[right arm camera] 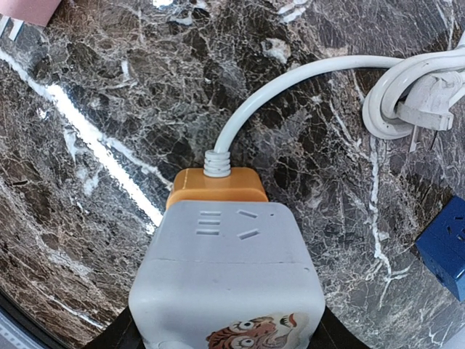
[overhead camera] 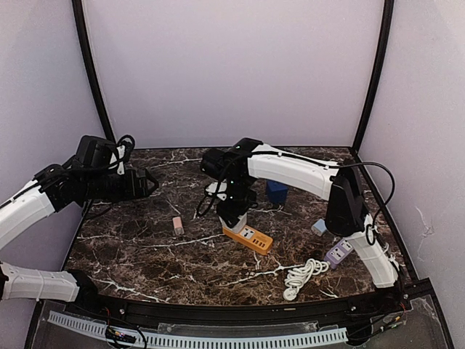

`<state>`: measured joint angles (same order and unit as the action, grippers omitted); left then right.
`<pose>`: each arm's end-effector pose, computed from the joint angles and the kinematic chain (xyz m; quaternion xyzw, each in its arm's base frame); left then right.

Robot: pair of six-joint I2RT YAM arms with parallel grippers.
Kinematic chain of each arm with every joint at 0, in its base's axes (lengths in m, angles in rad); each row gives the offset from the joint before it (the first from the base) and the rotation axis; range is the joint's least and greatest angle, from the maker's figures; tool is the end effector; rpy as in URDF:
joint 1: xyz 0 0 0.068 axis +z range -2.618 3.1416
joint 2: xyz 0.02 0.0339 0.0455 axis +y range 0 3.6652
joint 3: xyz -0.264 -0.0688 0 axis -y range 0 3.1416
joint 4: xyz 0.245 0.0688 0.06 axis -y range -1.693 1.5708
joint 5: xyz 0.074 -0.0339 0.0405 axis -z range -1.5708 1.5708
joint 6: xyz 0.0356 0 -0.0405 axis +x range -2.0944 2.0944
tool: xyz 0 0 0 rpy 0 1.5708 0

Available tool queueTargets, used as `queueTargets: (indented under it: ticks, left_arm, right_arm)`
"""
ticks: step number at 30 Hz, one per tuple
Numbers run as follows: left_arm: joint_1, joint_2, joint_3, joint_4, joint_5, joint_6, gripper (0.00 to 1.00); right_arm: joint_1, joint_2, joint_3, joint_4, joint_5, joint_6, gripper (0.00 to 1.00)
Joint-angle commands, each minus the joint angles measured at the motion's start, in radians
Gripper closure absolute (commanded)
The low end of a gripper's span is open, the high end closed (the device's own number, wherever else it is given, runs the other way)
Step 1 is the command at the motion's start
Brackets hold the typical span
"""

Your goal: Insert the plug

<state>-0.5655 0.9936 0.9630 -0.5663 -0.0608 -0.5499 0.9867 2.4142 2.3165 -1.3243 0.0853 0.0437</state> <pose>0.1812 -0.1124 0.3256 -0.0073 0.8834 -0.2247 0.4111 0.2689 0.4013 0.2166 -0.4497 0.8891 -0.0004 0.0856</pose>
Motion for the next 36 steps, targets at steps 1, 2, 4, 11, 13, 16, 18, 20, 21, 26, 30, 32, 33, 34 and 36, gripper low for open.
queueTargets:
  ticks: [1, 2, 4, 11, 13, 16, 18, 20, 21, 26, 30, 32, 33, 34, 36]
  left_arm:
    - [0.004, 0.007, -0.001, -0.029, -0.004, 0.014, 0.14]
    - [0.004, 0.008, -0.003, -0.027, -0.002, 0.014, 0.13]
    - [0.004, 0.009, -0.008, -0.021, 0.006, 0.016, 0.13]
    - [0.004, 0.015, -0.035, -0.001, 0.027, -0.002, 0.13]
    - [0.003, 0.018, -0.041, 0.003, 0.03, -0.013, 0.13]
    - [0.003, 0.025, -0.049, 0.012, 0.04, -0.027, 0.14]
    - [0.001, 0.03, -0.056, 0.016, 0.044, -0.034, 0.14]
    - [0.001, 0.032, -0.061, 0.018, 0.044, -0.039, 0.14]
    - [-0.001, 0.033, -0.063, 0.018, 0.044, -0.041, 0.14]
    - [-0.011, 0.035, -0.078, 0.026, 0.047, -0.052, 0.14]
    - [-0.031, 0.048, -0.093, 0.039, 0.044, -0.072, 0.15]
    - [-0.045, 0.059, -0.097, 0.045, 0.039, -0.085, 0.15]
    - [-0.054, 0.067, -0.097, 0.046, 0.034, -0.089, 0.16]
    - [-0.059, 0.073, -0.098, 0.047, 0.031, -0.1, 0.16]
    - [-0.071, 0.089, -0.097, 0.048, 0.024, -0.116, 0.16]
  right_arm:
    - [0.007, 0.084, -0.054, 0.181, 0.051, 0.033, 0.93]
    - [0.007, 0.069, -0.071, 0.189, 0.048, 0.032, 0.9]
    - [0.007, 0.04, -0.113, 0.21, 0.044, 0.029, 0.82]
    - [0.007, -0.045, -0.162, 0.248, 0.077, 0.047, 0.56]
    - [0.007, -0.067, -0.167, 0.261, 0.08, 0.049, 0.49]
    - [0.008, -0.085, -0.172, 0.269, 0.089, 0.056, 0.27]
    - [0.009, -0.095, -0.18, 0.27, 0.088, 0.056, 0.2]
    - [0.008, -0.104, -0.189, 0.275, 0.086, 0.058, 0.07]
    - [0.009, -0.111, -0.195, 0.276, 0.085, 0.061, 0.03]
    - [0.01, -0.147, -0.208, 0.279, 0.09, 0.073, 0.01]
    - [0.01, -0.191, -0.215, 0.278, 0.096, 0.081, 0.01]
    - [0.009, -0.211, -0.215, 0.272, 0.099, 0.086, 0.01]
    - [0.01, -0.221, -0.215, 0.268, 0.101, 0.089, 0.01]
    - [0.01, -0.232, -0.215, 0.265, 0.105, 0.093, 0.01]
    - [0.01, -0.257, -0.216, 0.258, 0.111, 0.104, 0.01]
